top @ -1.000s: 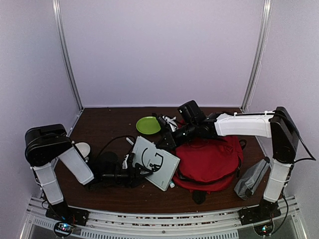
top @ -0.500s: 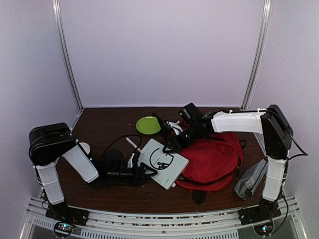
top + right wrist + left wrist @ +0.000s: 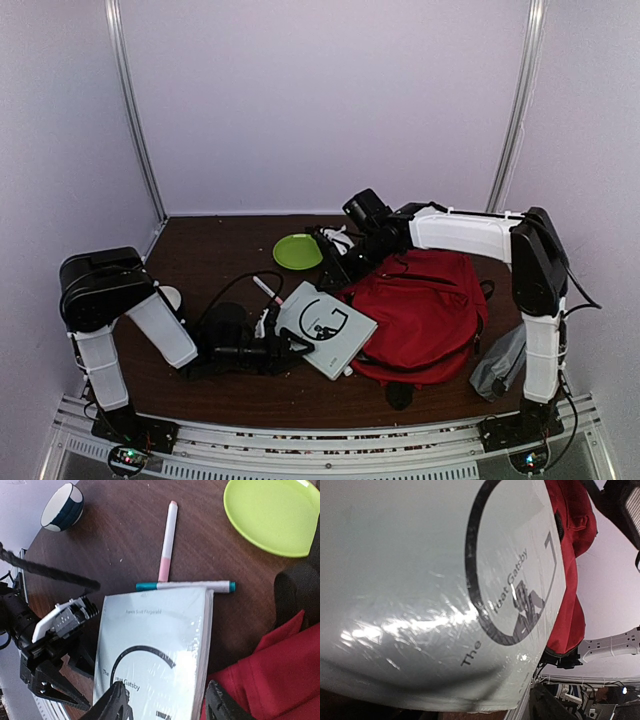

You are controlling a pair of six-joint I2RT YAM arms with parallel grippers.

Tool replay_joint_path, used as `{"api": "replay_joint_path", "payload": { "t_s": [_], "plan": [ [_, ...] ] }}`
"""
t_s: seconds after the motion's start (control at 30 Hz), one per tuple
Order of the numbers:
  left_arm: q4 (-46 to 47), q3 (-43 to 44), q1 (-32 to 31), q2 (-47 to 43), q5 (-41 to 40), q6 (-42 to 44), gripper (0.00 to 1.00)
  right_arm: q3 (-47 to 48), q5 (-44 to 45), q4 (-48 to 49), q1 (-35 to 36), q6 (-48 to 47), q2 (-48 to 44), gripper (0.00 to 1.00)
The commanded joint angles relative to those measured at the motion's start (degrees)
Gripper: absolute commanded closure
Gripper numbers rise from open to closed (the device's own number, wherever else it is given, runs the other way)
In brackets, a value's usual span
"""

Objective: Pack the student bag
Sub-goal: Move the book to the student bag, then pick up the book from the student bag.

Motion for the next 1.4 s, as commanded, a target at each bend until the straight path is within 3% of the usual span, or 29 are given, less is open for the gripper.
{"api": "replay_joint_path", "payload": {
  "t_s": [0.0, 0.17, 0.43, 0.67, 0.87, 1.07, 1.37],
  "plan": [
    [-3.49, -2.26, -0.15, 2.48, -1.75, -0.59, 0.40, 7.07, 4.02, -4.66, 0.22, -2.62, 4.19, 0.45],
    [-1.96, -2.95, -0.19, 2.70, -2.22, -1.15, 0.43, 15.05, 4.59, -11.33, 0.26, -3.95, 11.41, 0.43],
    [-2.02, -3.01, -0.15, 2.80, -2.55, -1.13, 0.43, 16.46, 2.96, -15.02, 0.30, -4.44, 15.34, 0.41],
    [-2.48, -2.95, -0.15, 2.89, -3.17, -0.78, 0.44, 19.52, -11.35, -19.84, 0.37, -4.73, 19.35, 0.41],
    [-2.73, -2.69, -0.15, 2.91, -3.45, -0.38, 0.48, 19.33, -19.45, -21.19, 1.61, -5.57, 17.92, 0.44],
    [-2.59, -2.84, -0.15, 2.87, -3.51, -0.33, 0.51, 17.22, -25.76, -15.93, 1.35, -0.85, 13.21, 0.49],
    [-1.30, -3.65, -0.15, 2.98, -4.22, -0.43, 0.53, 13.13, -26.96, -12.87, 1.87, 0.63, 7.80, 0.57]
  ]
}}
